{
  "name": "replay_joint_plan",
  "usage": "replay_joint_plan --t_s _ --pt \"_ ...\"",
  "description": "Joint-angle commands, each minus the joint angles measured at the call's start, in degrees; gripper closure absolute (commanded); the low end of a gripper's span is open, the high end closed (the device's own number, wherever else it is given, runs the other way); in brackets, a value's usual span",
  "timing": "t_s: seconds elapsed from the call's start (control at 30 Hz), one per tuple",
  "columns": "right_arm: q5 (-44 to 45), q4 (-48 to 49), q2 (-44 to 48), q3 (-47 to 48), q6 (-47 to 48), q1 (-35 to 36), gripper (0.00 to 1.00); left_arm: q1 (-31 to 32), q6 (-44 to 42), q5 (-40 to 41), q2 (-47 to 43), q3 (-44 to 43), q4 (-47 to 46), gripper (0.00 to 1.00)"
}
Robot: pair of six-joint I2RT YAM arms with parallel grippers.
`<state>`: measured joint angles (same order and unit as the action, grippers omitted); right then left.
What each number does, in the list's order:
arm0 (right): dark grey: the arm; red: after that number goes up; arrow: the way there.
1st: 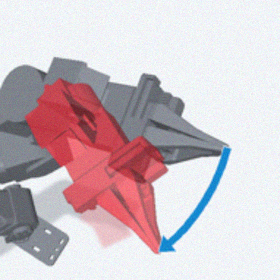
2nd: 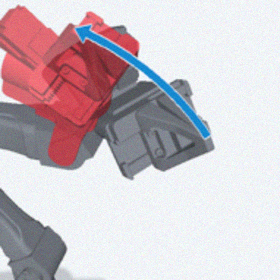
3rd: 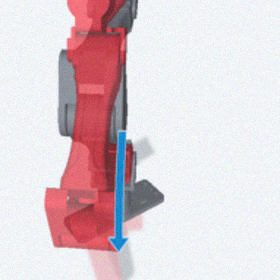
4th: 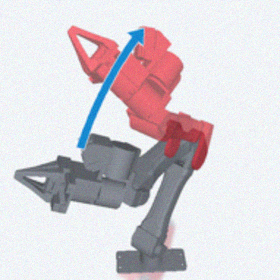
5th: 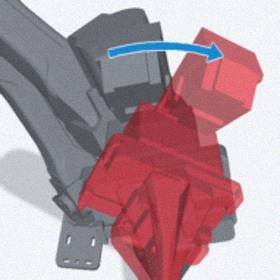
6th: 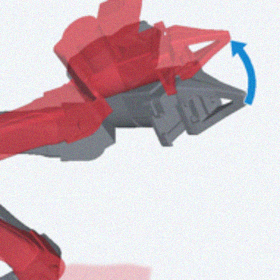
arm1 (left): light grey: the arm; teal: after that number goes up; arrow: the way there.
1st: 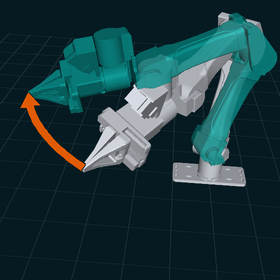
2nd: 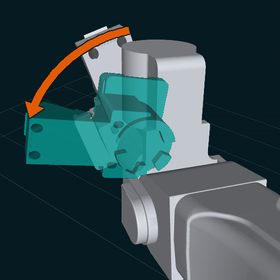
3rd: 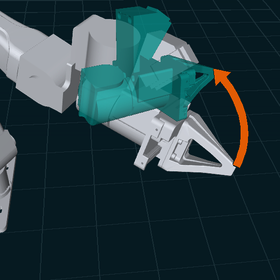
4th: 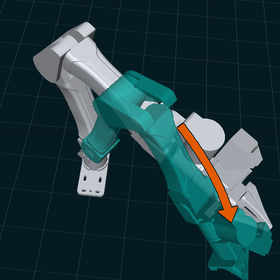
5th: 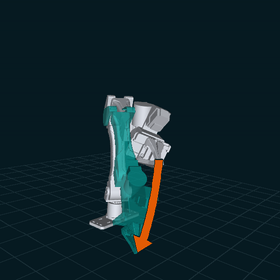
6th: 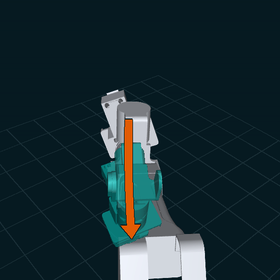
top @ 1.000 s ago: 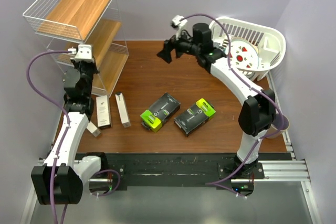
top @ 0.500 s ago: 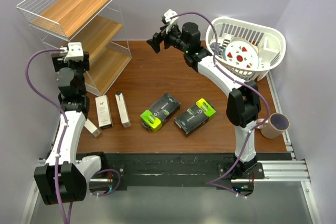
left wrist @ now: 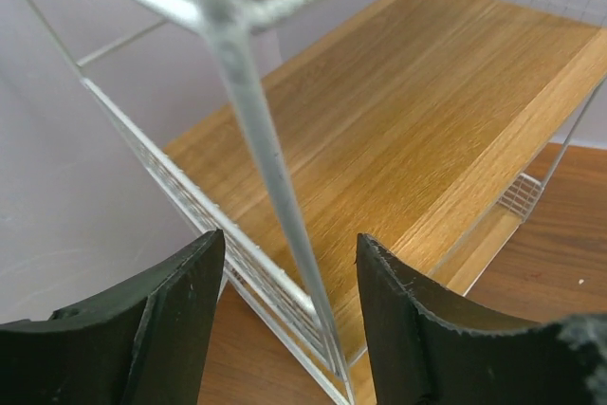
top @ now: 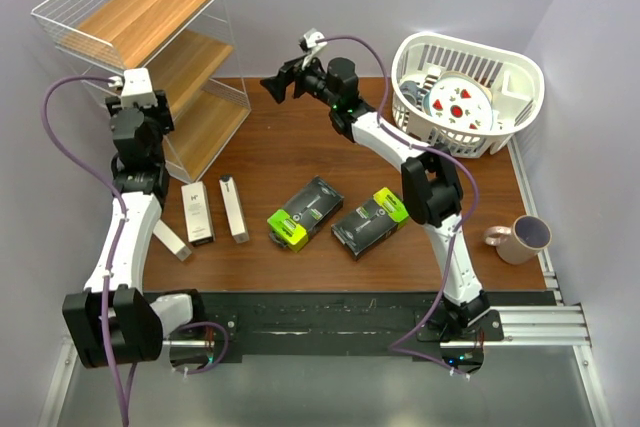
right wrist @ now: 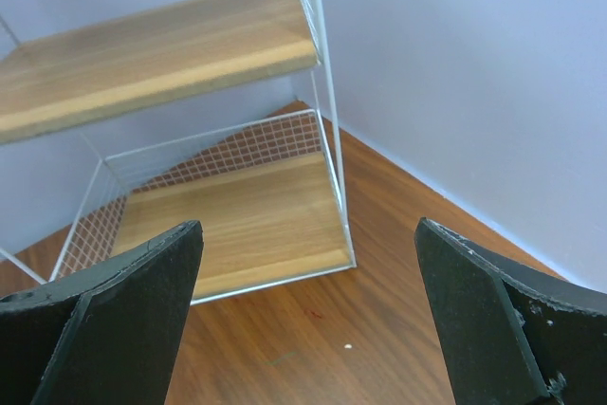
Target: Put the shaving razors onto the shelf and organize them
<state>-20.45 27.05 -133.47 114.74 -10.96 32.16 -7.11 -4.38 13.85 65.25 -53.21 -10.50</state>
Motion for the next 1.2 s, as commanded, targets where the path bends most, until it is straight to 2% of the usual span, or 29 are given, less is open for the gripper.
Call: replay_joint_plan --t_s 0.0,0.13,0.17,0.23,0.37,0.43,0.47,0.53,0.63,0.73,0.93,1.17 --pt "-0.3 4.5 4.4 -1.3 -2.6 -0.3 0.01 -0.4 0.7 2.0 2.1 -3.3 -0.6 0.39" --pt "-0.4 3.9 6.4 -3.2 -2.1 -1.0 0.01 -0.4 -3.3 0.8 3.0 -2.6 -2.3 0.5" --pt "-0.5 3.6 6.6 -3.8 -1.9 -1.0 0.01 -0.4 -4.6 -1.6 3.0 -2.1 -3.5 0.57" --pt "-0.5 3.0 8.0 -4.6 -1.1 -1.3 0.01 -0.3 -8.2 -4.1 2.4 0.2 -5.7 0.6" --pt "0.2 2.0 10.3 -8.3 0.3 -1.8 0.01 -0.4 -14.2 -11.2 1.9 4.3 -12.1 0.72" --pt "0.4 1.5 11.9 -9.7 1.1 -2.1 0.01 -0.4 -16.4 -13.5 2.0 6.3 -14.1 0.75" --pt "0.4 1.0 12.5 -11.2 1.5 -2.2 0.01 -0.8 -16.8 -18.2 2.0 7.1 -15.6 0.77" --pt "0.5 0.7 13.6 -12.7 2.0 -2.5 0.01 -0.7 -17.5 -21.1 2.7 7.9 -17.4 0.79" --pt "0.7 -0.3 15.7 -15.8 3.0 -2.7 0.01 -0.7 -17.2 -24.9 4.9 7.5 -20.5 0.88" --pt "0.8 -1.0 17.8 -18.1 3.8 -2.8 0.01 -0.7 -16.4 -27.0 7.1 6.5 -22.3 0.91" --pt "1.0 -2.9 21.8 -21.7 5.3 -3.2 0.01 -0.6 -12.3 -44.9 12.0 2.3 -21.2 0.94" --pt "2.7 -6.3 25.9 -25.2 7.5 -5.0 0.01 2.3 -14.4 -51.0 15.3 -1.1 -20.0 0.96"
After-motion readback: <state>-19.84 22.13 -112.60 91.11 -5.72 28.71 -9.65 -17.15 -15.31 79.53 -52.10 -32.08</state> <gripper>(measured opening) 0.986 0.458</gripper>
